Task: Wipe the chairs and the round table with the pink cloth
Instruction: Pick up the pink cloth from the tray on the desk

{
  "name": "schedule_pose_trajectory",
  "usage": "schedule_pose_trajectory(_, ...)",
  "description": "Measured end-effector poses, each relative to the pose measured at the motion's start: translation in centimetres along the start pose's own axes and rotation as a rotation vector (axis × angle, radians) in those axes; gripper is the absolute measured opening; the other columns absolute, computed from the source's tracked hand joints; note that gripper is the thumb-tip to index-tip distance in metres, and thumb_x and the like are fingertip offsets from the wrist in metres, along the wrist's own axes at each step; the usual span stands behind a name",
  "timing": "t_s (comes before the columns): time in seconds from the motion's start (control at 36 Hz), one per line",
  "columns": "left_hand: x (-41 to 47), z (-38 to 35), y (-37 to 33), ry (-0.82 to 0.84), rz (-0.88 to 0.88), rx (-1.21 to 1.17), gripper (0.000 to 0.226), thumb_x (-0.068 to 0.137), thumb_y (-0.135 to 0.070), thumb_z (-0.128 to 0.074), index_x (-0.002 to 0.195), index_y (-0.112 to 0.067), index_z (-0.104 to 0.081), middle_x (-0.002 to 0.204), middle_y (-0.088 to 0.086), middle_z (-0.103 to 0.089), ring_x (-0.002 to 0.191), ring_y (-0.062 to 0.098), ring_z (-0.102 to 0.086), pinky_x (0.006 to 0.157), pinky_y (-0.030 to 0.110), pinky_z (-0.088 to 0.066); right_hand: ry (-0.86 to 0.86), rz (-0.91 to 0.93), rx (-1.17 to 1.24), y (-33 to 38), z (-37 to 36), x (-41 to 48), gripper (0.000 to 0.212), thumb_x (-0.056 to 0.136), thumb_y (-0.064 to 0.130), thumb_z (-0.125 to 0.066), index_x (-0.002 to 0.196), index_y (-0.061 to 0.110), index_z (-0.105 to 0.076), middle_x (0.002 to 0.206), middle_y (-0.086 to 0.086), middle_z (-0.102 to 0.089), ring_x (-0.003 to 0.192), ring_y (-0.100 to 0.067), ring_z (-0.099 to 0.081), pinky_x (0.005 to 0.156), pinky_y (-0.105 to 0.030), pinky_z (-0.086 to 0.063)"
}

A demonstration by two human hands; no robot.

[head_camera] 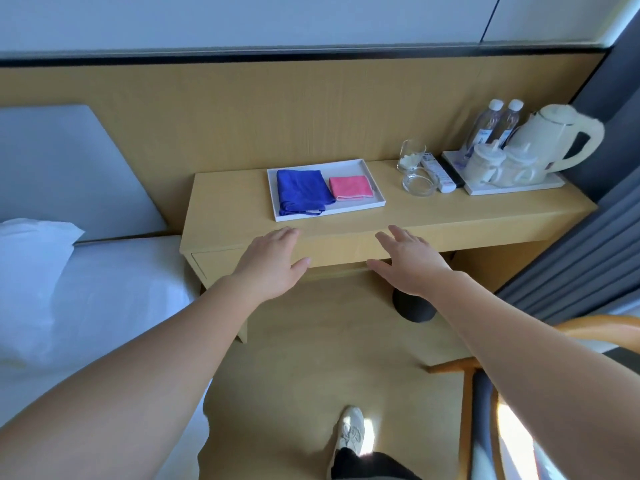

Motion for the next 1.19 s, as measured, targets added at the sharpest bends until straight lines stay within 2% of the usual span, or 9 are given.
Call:
schedule_pose_trajectory(0.36, 8.5, -2.1, -1.3, 0.042, 0.104, 0.006, 0.054, 0.094, -0.043, -0.046, 0.137, -0.010, -0.038, 0.137, 0.003, -0.046, 0.120, 0.025, -0.046, 0.098, 0.035, -0.037, 0.088, 0.083, 0.007, -4.9, 0.8, 10.3, 0.069, 0.098, 0.058, -0.035, 0.154, 0.022, -0.019, 0.163, -0.010, -0.006, 0.149, -0.027, -0.012, 0.119, -0.041, -0.015)
schedule_pose_trajectory(0.67, 15.0, -2.8, 1.9, 0.025, 0.094, -0.004, 0.057, 0.094, -0.042, -0.048, 0.141, -0.012, -0.035, 0.143, 0.001, -0.042, 0.127, 0.020, -0.040, 0.099, 0.031, -0.032, 0.106, 0.087, 0.001, -5.5, 0.5, 17.0, 0.070, 0.098, 0.059, -0.034, 0.154, 0.022, -0.017, 0.163, -0.010, -0.005, 0.149, -0.025, -0.011, 0.119, -0.041, -0.016)
schedule_pose_trajectory(0.89, 22.3, -3.1, 5.3, 0.058, -0.004, -0.032, 0.058, 0.094, -0.041, -0.049, 0.142, -0.011, -0.035, 0.145, 0.001, -0.040, 0.130, 0.019, -0.038, 0.101, 0.030, -0.030, 0.100, 0.016, 0.004, -5.1, 0.6, 22.8, 0.068, 0.099, 0.057, -0.034, 0.154, 0.022, -0.017, 0.163, -0.009, -0.006, 0.149, -0.025, -0.011, 0.120, -0.043, -0.017)
schedule_pose_trajectory(1.19, 30.1, -3.6, 10.5, 0.148, -0.151, -0.037, 0.058, 0.096, -0.042, -0.043, 0.144, -0.013, -0.030, 0.150, 0.000, -0.032, 0.136, 0.017, -0.029, 0.110, 0.033, -0.023, 0.186, -0.140, 0.060, -3.0, -0.4, 29.6, 0.068, 0.099, 0.056, -0.035, 0.155, 0.024, -0.014, 0.163, -0.010, 0.001, 0.150, -0.025, -0.007, 0.120, -0.042, -0.017)
Point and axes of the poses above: each hand's wrist, its own x-axis towards the middle knuckle, its own z-axis out of the back of the hand, y = z × x, the point moved 2 cm from there along x, towards the middle knuckle
